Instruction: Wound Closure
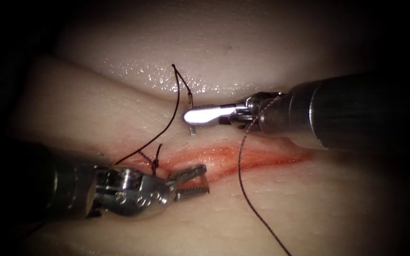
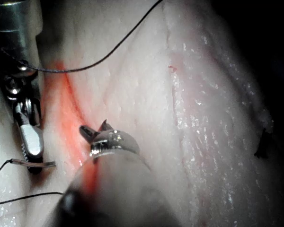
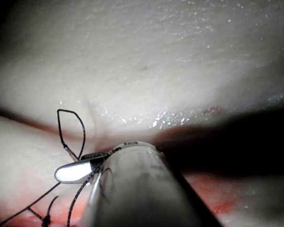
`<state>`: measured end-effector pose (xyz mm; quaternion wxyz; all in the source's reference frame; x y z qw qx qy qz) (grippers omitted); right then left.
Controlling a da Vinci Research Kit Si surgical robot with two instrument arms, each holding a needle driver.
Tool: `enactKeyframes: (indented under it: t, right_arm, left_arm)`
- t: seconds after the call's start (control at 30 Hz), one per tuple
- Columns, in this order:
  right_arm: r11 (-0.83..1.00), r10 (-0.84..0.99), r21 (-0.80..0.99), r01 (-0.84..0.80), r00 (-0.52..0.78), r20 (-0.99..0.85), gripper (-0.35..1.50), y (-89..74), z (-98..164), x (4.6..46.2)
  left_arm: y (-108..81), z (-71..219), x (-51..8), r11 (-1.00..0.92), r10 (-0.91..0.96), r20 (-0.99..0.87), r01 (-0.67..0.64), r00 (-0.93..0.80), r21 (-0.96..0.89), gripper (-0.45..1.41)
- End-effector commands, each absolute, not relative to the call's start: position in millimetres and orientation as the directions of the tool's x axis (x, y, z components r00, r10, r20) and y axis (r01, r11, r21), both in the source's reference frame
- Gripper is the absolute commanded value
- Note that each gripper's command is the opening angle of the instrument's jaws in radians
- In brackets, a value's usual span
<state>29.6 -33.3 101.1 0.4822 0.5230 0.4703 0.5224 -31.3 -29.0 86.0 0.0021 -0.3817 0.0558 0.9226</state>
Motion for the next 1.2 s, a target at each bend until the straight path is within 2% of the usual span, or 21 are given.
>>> enactKeyframes:
  t: [0.03, 0.3, 0.47, 0.67, 0.93, 1.07, 1.2]
  right_arm:
    - [-0.093, 0.996, 0.996, -0.004, 0.007, 0.093, 1.45, -33.4, 101.6, 30.0]
    - [-0.092, 0.996, 0.996, 0.019, -0.013, 0.093, 1.41, -33.6, 101.7, 30.2]
    - [-0.090, 0.996, 0.996, 0.027, -0.021, 0.091, 1.40, -33.8, 101.8, 30.4]
    - [-0.083, 0.996, 0.996, 0.029, -0.021, 0.084, 1.40, -34.5, 102.0, 30.5]
    - [-0.080, 0.997, 0.996, 0.032, -0.019, 0.080, 1.38, -35.1, 102.0, 30.4]
    - [-0.080, 0.996, 0.996, 0.034, -0.026, 0.081, 1.36, -35.0, 102.1, 30.4]
    - [-0.081, 0.996, 0.996, 0.028, -0.033, 0.082, 1.36, -35.0, 102.0, 30.2]
  left_arm:
    - [-29.5, 86.8, -31.8, -0.994, -0.046, -0.700, -0.035, -0.713, 0.100, 0.31]
    - [-30.9, 87.8, -31.9, -0.996, -0.084, -0.693, 0.052, -0.716, 0.067, 0.38]
    - [-30.5, 88.0, -32.4, -0.996, -0.085, -0.696, 0.053, -0.713, 0.068, 0.48]
    - [-29.7, 88.6, -33.1, -0.996, -0.084, -0.697, 0.050, -0.712, 0.069, 0.48]
    - [-29.3, 88.9, -33.1, -0.996, -0.094, -0.706, 0.062, -0.702, 0.071, 0.31]
    - [-29.1, 88.8, -32.5, -0.995, -0.097, -0.725, 0.050, -0.682, 0.086, 0.04]
    - [-28.4, 89.1, -32.3, -0.994, -0.104, -0.735, 0.043, -0.670, 0.101, 0.01]
